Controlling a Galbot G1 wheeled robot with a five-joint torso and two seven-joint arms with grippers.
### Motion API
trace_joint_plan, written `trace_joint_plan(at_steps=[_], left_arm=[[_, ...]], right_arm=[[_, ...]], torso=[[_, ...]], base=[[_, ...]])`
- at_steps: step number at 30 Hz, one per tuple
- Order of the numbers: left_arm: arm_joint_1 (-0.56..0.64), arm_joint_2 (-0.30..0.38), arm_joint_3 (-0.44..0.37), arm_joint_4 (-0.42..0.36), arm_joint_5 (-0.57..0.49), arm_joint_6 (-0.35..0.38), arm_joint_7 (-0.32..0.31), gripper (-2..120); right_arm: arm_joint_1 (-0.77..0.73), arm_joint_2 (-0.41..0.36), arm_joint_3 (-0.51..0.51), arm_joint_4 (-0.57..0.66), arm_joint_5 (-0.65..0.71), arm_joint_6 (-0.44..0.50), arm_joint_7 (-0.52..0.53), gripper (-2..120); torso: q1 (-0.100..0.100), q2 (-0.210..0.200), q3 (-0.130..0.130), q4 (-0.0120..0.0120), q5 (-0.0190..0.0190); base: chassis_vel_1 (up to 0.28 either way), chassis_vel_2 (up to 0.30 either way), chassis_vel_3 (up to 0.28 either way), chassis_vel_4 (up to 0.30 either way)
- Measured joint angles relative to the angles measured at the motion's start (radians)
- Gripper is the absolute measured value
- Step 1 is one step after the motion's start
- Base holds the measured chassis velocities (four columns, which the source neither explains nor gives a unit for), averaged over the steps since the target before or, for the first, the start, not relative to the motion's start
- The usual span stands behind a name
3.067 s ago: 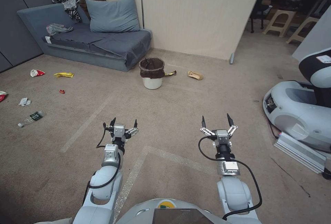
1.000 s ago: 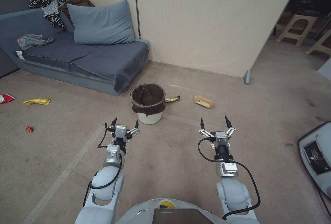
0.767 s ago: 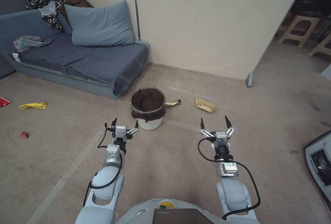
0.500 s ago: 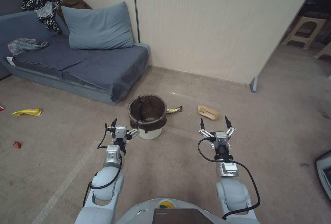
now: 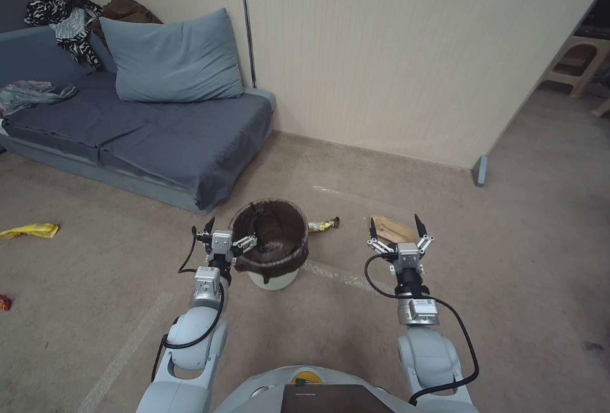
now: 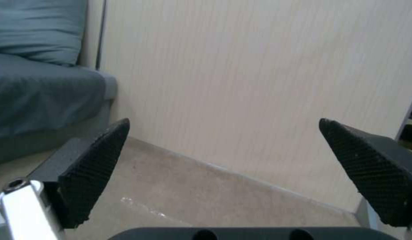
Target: Pick up the trash bin, then pick up the garbage from the floor and place it into the trash bin.
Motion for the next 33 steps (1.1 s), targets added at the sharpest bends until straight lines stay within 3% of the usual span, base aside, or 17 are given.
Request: trace_joint_plan(at_steps=[13, 17, 19, 20, 23, 24, 26, 33], left_arm=[[-0.001, -0.001, 0.001, 0.003, 0.0, 0.003, -0.003, 100], [-0.001, -0.001, 0.003, -0.005, -0.011, 0.033, -0.041, 100], [-0.001, 0.001, 0.006, -0.024, -0.042, 0.102, -0.114, 100], [-0.001, 0.001, 0.006, -0.024, -0.042, 0.102, -0.114, 100], [-0.005, 0.006, 0.011, -0.062, -0.132, 0.284, -0.205, 100], [-0.005, 0.006, 0.011, -0.062, -0.132, 0.284, -0.205, 100], [-0.011, 0.009, 0.007, -0.077, -0.189, 0.393, -0.234, 100], [-0.029, 0.015, -0.003, -0.085, -0.282, 0.508, -0.262, 100]], right_arm=[[0.01, 0.0, -0.009, -0.015, -0.007, 0.017, 0.045, 100], [0.01, 0.0, -0.009, -0.017, -0.014, 0.019, 0.045, 100], [0.011, 0.0, -0.008, -0.02, -0.035, 0.023, 0.045, 100], [0.011, 0.0, -0.008, -0.02, -0.035, 0.023, 0.045, 100], [0.011, 0.0, -0.007, -0.022, -0.053, 0.026, 0.046, 100], [0.011, 0.0, -0.007, -0.022, -0.053, 0.026, 0.046, 100], [0.011, 0.0, -0.007, -0.023, -0.054, 0.027, 0.046, 100], [0.011, 0.0, -0.007, -0.024, -0.054, 0.027, 0.046, 100]], torso=[[0.0, 0.0, 0.0, -0.0001, 0.0003], [0.0, 0.0, 0.0, -0.0002, 0.0004], [0.0, 0.0, 0.0, 0.0, 0.0004], [0.0, 0.0, 0.0, 0.0, 0.0004], [0.0, 0.0, 0.0, 0.0, 0.0004], [0.0, 0.0, 0.0, 0.0, 0.0004], [0.0, 0.0, 0.0, 0.0, 0.0003], [0.0, 0.0, 0.0, 0.0, 0.0003]], base=[[-0.073, 0.068, 0.073, -0.082], [0.013, -0.01, -0.007, 0.007], [0.0, 0.0, 0.0, 0.0], [0.0, 0.0, 0.0, 0.0], [0.0, 0.0, 0.0, 0.0], [0.0, 0.0, 0.0, 0.0], [0.0, 0.0, 0.0, 0.0], [0.0, 0.0, 0.0, 0.0]])
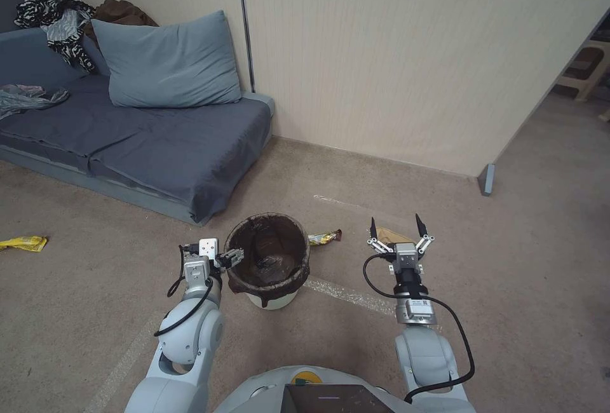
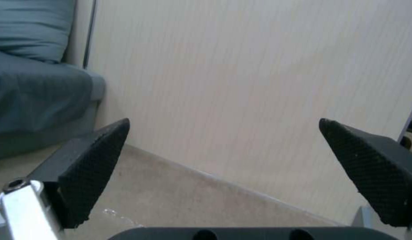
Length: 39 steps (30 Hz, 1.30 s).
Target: Pick up the trash bin, then pick up the garbage from the floor and place it into the trash bin.
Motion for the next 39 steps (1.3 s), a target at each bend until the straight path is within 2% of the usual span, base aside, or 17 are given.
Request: trace_joint_plan(at_steps=[2, 8, 29, 31, 34, 35, 38, 39], left_arm=[[-0.006, 0.0, -0.001, 0.01, -0.025, 0.024, -0.001, 100], [-0.017, -0.002, -0.001, 0.045, -0.047, 0.037, 0.008, 100], [-0.051, -0.01, -0.004, 0.155, -0.116, 0.032, 0.035, 100], [-0.052, -0.012, -0.004, 0.158, -0.122, 0.033, 0.035, 98], [-0.054, -0.015, -0.005, 0.171, -0.126, 0.031, 0.038, 86], [-0.054, -0.015, -0.005, 0.171, -0.126, 0.031, 0.038, 86], [-0.052, -0.017, -0.005, 0.178, -0.138, 0.03, 0.044, 72], [-0.052, -0.017, -0.005, 0.178, -0.138, 0.03, 0.044, 72]], right_arm=[[0.0, 0.0, 0.0, 0.0, 0.0, 0.0, 0.0, 100], [0.0, 0.0, 0.0, -0.001, 0.0, 0.0, 0.0, 100], [-0.003, 0.0, 0.002, -0.004, 0.0, 0.004, 0.0, 100], [-0.003, 0.0, 0.002, -0.004, 0.0, 0.004, 0.0, 100], [-0.004, 0.0, 0.002, -0.005, 0.0, 0.005, -0.001, 100], [-0.004, 0.0, 0.002, -0.005, 0.0, 0.005, -0.001, 100], [-0.005, 0.0, 0.002, -0.005, 0.0, 0.007, -0.001, 100], [-0.005, 0.0, 0.002, -0.005, 0.0, 0.007, -0.001, 100]], torso=[[0.0, 0.0, 0.0, 0.0, 0.0], [0.0, 0.0, 0.0, 0.0, 0.0], [0.0, 0.0, 0.0, 0.0002, 0.0005], [0.0, 0.0, 0.0, 0.0002, 0.0006], [0.0, 0.0, 0.0, 0.0003, 0.0009], [0.0, 0.0, 0.0, 0.0003, 0.0009], [0.0, 0.0, 0.0, 0.0003, 0.0011], [0.0, 0.0, 0.0, 0.0003, 0.0011]], base=[[0.0, 0.0, 0.0, 0.0], [0.0, 0.0, 0.0, 0.0], [0.0, 0.0, 0.0, 0.0], [0.0, 0.0, 0.0, 0.0], [0.0, 0.0, 0.0, 0.0], [0.0, 0.0, 0.0, 0.0], [0.0, 0.0, 0.0, 0.0], [0.0, 0.0, 0.0, 0.0]])
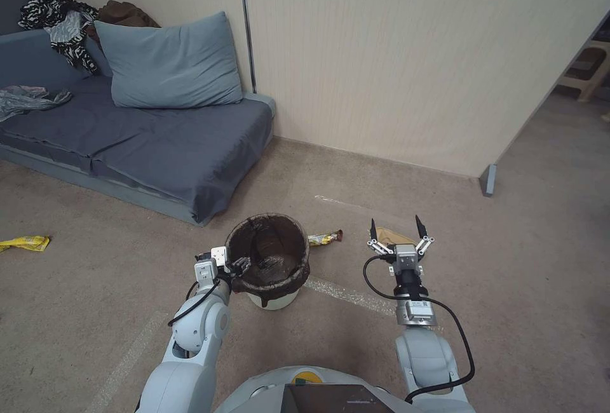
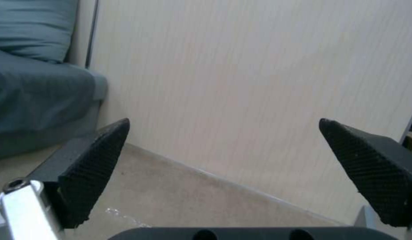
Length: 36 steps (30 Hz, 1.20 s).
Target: Pick up the trash bin, then pick up the garbage from the floor and place it into the trash bin.
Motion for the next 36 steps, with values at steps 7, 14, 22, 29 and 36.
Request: trace_joint_plan(at_steps=[7, 14, 22, 29, 36], left_arm=[[0.008, -0.005, 0.005, 0.0, -0.002, 0.0, 0.001, 47], [0.016, -0.004, 0.002, 0.003, 0.003, -0.004, 0.0, 19], [0.017, -0.007, 0.004, 0.008, 0.005, -0.009, -0.003, 6], [0.018, -0.007, 0.005, 0.008, 0.008, -0.017, -0.006, 6], [0.019, -0.008, 0.004, 0.009, 0.015, -0.03, -0.01, 6]], right_arm=[[-0.001, 0.0, 0.001, -0.001, 0.0, 0.002, -0.001, 100], [-0.001, 0.0, 0.001, -0.007, 0.0, 0.008, -0.006, 100], [-0.001, 0.0, 0.003, -0.009, 0.002, 0.012, -0.012, 100], [-0.001, 0.0, 0.003, -0.009, 0.001, 0.012, -0.013, 100], [-0.004, 0.0, 0.014, 0.004, -0.01, 0.0, -0.03, 100]], torso=[[0.0, 0.0, 0.0, -0.0004, -0.0007], [0.0, 0.0, 0.0, -0.0003, -0.0009], [0.0, 0.0, 0.0, -0.0003, -0.0011], [0.0, 0.0, 0.0, -0.0003, -0.0011], [0.0, 0.0, 0.0, -0.0004, -0.0013]], base=[[0.0, 0.0, 0.0, 0.0], [0.0, 0.0, 0.0, 0.0], [0.0, 0.0, 0.0, 0.0], [0.0, 0.0, 0.0, 0.0], [0.0, 0.0, 0.0, 0.0]])
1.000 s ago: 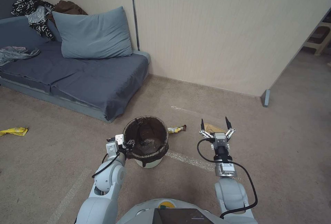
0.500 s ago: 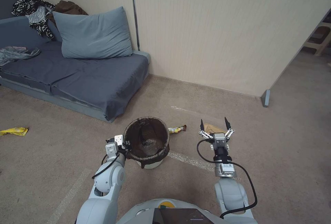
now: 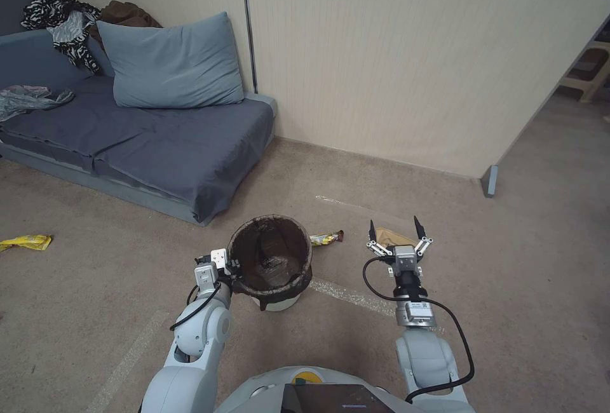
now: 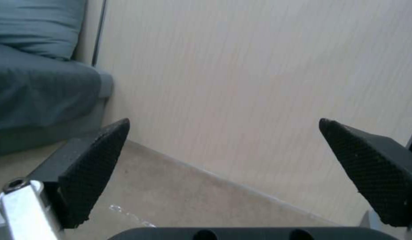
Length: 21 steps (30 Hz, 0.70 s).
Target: Pick up the trash bin, then pick up the garbage from the floor and place it into the trash bin.
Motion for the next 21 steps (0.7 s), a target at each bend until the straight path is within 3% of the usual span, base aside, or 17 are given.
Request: trace_joint_plan(at_steps=[10, 21], left_arm=[[0.007, -0.003, 0.009, -0.045, 0.006, -0.106, 0.04, 6], [0.036, -0.002, 0.035, -0.177, 0.018, -0.112, 0.048, 6]], right_arm=[[0.017, 0.0, -0.006, -0.007, 0.004, 0.022, 0.021, 100], [0.021, 0.0, -0.009, -0.013, 0.009, 0.031, 0.03, 100]], torso=[[0.0, -0.001, 0.001, -0.0002, -0.0014], [0.0, 0.0, 0.0, 0.0001, 0.0001]], base=[[0.0, 0.0, 0.0, 0.0], [0.0, 0.0, 0.0, 0.0]])
